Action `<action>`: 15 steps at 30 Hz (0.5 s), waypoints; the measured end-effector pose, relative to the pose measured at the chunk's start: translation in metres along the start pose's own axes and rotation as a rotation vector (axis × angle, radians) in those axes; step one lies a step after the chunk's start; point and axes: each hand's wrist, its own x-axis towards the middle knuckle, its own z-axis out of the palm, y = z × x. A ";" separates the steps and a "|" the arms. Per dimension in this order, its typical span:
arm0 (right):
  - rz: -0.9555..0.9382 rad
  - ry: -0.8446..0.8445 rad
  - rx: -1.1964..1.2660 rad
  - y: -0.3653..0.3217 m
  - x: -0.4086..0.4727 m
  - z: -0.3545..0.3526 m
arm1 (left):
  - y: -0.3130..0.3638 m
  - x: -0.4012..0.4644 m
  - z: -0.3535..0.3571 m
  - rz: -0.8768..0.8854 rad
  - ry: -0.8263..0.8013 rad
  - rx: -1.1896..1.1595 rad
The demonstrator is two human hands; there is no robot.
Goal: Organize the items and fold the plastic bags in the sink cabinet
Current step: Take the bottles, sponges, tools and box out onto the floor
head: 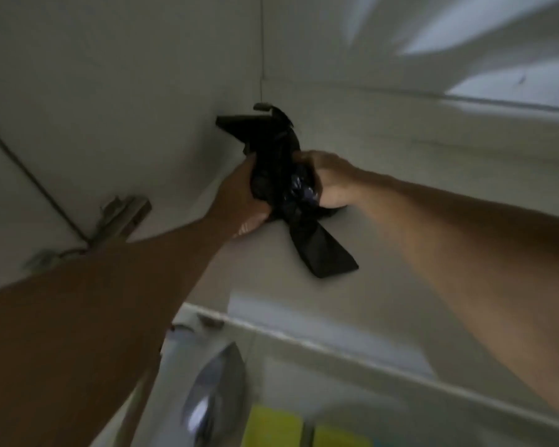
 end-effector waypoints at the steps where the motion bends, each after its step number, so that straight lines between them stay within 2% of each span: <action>1: 0.017 0.038 -0.034 -0.006 -0.017 0.001 | 0.008 -0.012 -0.001 -0.012 -0.024 0.032; 7: 0.174 0.119 -0.102 -0.044 -0.130 0.003 | 0.070 -0.095 -0.011 -0.080 -0.088 0.082; 12: 0.171 0.125 -0.029 -0.103 -0.220 -0.005 | 0.103 -0.185 -0.049 -0.010 -0.114 0.050; 15: 0.193 0.135 -0.012 -0.144 -0.273 0.005 | 0.123 -0.246 -0.073 -0.044 -0.119 0.006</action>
